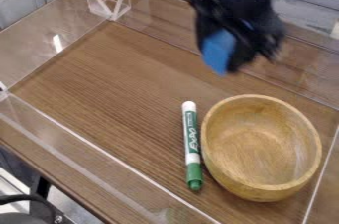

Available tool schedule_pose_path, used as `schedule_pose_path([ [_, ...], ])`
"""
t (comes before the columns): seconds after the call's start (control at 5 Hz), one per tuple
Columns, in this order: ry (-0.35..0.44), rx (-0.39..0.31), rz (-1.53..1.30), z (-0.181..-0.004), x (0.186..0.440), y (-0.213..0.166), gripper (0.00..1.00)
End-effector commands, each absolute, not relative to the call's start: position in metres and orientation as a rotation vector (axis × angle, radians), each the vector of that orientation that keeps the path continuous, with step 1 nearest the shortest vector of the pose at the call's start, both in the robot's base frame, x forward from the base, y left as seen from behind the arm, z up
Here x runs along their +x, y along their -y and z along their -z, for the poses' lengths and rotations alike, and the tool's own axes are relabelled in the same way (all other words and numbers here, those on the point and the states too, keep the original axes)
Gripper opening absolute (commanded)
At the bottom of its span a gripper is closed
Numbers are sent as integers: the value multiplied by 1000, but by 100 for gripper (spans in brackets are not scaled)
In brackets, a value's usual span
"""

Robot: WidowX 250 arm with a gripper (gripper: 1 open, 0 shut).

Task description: Remove the blue block from inside the brown bowl and put it on the table

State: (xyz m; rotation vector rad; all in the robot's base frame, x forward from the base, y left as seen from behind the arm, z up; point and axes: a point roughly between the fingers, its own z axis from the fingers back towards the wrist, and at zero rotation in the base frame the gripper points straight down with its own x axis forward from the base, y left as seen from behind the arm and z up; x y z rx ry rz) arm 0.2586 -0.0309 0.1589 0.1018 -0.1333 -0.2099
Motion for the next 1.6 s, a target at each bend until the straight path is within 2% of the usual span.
schedule_pose_path([
  [0.0, 214, 110, 165, -180, 265, -2, 0],
  [0.4, 197, 125, 76, -155, 260, -6, 0],
  [0.8, 188, 138, 13, -119, 259, -10, 0],
  [1.2, 203, 139, 0, -82, 260, -17, 0],
  [1.4, 225, 132, 5, -73, 265, -22, 0],
])
